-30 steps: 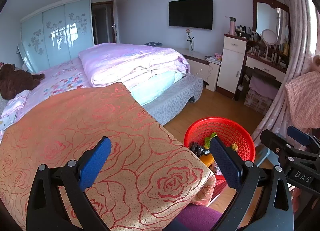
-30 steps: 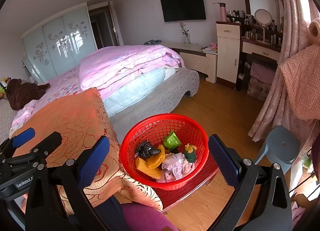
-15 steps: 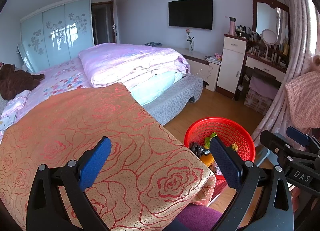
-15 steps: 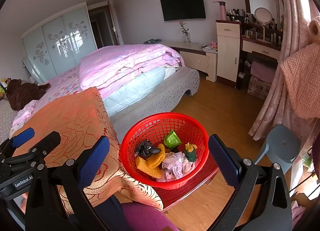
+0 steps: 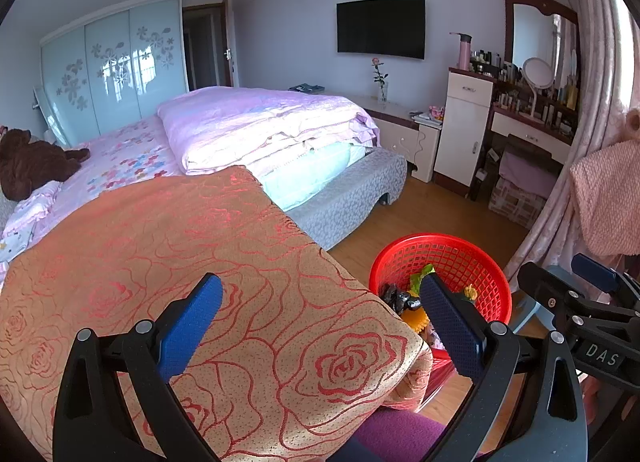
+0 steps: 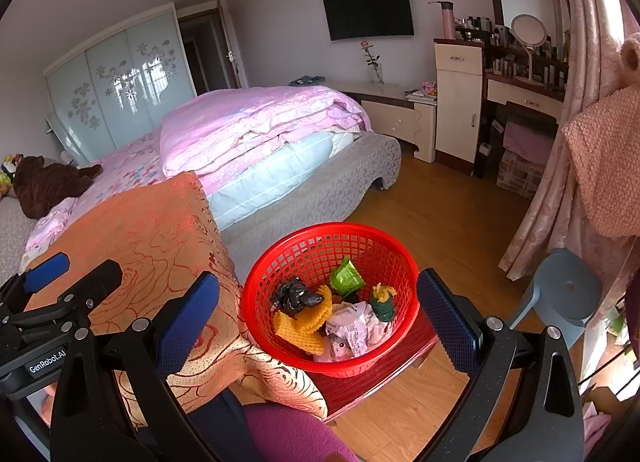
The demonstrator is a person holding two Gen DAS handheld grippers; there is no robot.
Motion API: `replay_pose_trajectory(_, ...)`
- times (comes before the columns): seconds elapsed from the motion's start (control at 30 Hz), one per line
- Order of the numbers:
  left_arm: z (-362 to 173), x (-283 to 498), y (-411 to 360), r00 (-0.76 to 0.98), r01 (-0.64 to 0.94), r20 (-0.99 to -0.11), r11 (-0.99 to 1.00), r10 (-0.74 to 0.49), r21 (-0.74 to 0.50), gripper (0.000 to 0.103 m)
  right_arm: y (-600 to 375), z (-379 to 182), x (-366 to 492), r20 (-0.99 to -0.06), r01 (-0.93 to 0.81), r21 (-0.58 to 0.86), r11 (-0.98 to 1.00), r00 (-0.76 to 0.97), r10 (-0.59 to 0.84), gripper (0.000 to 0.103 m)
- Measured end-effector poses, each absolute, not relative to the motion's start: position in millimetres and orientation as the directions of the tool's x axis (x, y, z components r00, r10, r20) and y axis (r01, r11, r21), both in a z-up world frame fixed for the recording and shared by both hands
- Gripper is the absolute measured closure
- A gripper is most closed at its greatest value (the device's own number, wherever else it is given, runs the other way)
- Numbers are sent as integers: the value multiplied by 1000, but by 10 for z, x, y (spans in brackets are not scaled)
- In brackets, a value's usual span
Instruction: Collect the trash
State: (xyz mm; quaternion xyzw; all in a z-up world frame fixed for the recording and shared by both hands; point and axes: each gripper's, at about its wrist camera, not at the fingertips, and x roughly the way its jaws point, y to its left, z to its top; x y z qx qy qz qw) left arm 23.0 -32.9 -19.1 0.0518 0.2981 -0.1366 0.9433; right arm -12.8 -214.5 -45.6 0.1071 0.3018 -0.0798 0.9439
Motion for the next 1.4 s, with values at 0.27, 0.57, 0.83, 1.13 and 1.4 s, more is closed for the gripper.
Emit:
replay_pose_trajectory(0.27, -229, 235, -334, 785, 291, -579, 956, -223, 26, 8, -2155, -441, -124, -587, 216, 155, 964, 805, -86, 7)
replay_pose_trajectory(0.57, -254, 253, -371, 777, 291, -591, 956, -215, 35, 8, -2141, -465, -122, -591, 217, 158, 963, 803, -85, 7)
replay_pose_trajectory(0.83, -242, 254, -375, 774, 298, -593, 954, -220, 35, 8, -2127, -501, -132, -593, 218, 160, 963, 801, -83, 7)
replay_pose_trajectory(1.13, -239, 256, -377, 771, 306, -595, 951, -227, 33, 8, -2136, -496, -128, -593, 218, 160, 963, 801, -83, 7)
replay_pose_trajectory(1.4, -211, 248, -330, 744, 356, -595, 934, -304, -32, 8, -2134, -535, -130, -599, 221, 157, 963, 796, -85, 7)
